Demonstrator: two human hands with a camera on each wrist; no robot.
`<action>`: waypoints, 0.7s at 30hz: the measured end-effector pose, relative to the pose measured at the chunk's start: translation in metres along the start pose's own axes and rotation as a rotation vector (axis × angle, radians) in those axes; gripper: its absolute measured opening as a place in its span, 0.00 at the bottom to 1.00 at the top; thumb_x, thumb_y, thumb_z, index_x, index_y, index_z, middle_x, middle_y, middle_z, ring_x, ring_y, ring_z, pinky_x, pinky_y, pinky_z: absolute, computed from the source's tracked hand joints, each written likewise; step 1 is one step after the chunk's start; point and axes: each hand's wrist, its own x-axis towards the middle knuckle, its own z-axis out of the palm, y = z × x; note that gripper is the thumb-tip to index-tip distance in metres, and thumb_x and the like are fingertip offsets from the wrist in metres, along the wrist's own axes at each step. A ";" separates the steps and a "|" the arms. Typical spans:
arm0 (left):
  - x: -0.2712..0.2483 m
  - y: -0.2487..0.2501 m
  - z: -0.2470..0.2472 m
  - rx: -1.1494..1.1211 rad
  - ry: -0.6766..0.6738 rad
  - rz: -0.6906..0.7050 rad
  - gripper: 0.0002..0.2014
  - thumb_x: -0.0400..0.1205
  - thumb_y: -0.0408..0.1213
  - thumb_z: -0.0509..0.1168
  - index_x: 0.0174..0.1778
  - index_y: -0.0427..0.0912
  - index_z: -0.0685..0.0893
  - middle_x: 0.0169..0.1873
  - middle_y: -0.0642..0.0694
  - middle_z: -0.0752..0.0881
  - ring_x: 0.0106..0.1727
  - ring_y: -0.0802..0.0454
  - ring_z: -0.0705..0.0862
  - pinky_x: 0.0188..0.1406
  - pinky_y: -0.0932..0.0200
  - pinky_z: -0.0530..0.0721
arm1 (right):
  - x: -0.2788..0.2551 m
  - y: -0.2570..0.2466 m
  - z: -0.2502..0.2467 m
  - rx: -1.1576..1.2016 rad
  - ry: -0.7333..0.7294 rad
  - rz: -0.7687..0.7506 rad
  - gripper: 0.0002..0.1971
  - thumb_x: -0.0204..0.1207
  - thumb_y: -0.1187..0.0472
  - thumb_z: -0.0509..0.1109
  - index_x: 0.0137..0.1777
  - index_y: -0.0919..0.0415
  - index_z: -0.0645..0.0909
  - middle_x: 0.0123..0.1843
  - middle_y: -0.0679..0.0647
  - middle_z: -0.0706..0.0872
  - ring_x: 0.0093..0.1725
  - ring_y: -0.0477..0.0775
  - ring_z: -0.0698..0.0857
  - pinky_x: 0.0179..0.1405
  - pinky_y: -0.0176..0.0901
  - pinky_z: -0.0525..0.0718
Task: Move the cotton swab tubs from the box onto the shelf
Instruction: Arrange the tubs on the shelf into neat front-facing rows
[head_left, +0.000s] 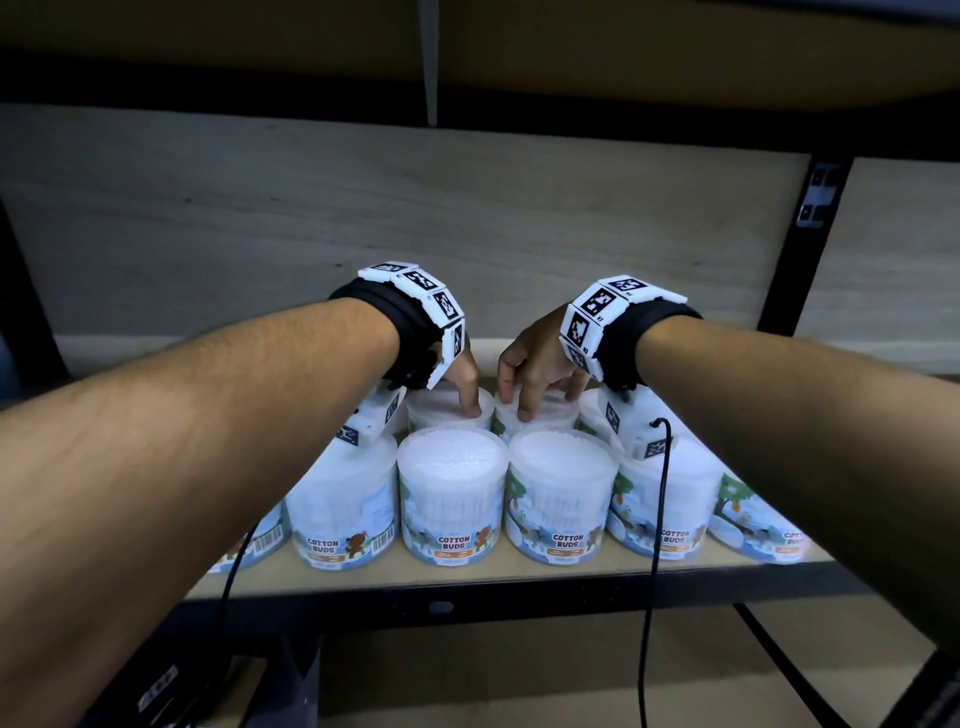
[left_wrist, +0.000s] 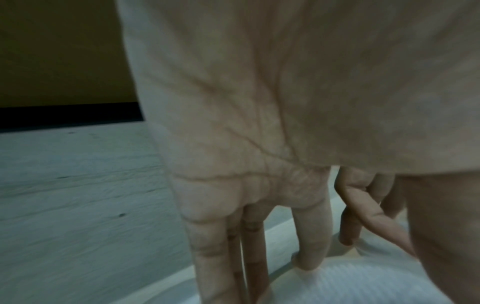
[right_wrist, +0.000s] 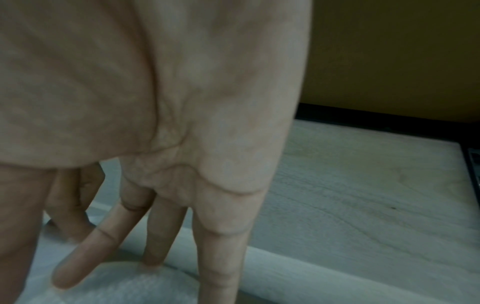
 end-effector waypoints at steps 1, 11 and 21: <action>0.001 -0.001 0.001 -0.009 0.003 0.004 0.28 0.78 0.50 0.72 0.69 0.34 0.81 0.29 0.40 0.79 0.26 0.50 0.77 0.25 0.64 0.75 | -0.001 0.000 0.001 0.004 0.002 0.006 0.17 0.66 0.62 0.83 0.53 0.48 0.86 0.51 0.52 0.79 0.52 0.57 0.79 0.49 0.49 0.89; 0.005 -0.020 -0.001 -0.053 0.018 -0.021 0.32 0.78 0.54 0.71 0.71 0.34 0.80 0.61 0.35 0.84 0.31 0.49 0.79 0.25 0.63 0.75 | -0.019 -0.012 -0.006 -0.066 0.143 -0.022 0.18 0.78 0.63 0.73 0.67 0.55 0.82 0.41 0.47 0.79 0.40 0.47 0.80 0.24 0.28 0.83; -0.004 -0.089 -0.018 0.074 0.193 0.062 0.31 0.80 0.54 0.68 0.78 0.47 0.74 0.71 0.47 0.79 0.58 0.47 0.80 0.49 0.62 0.77 | -0.010 -0.054 -0.006 -0.175 0.324 -0.118 0.16 0.76 0.60 0.73 0.64 0.53 0.85 0.37 0.43 0.78 0.33 0.43 0.78 0.21 0.32 0.77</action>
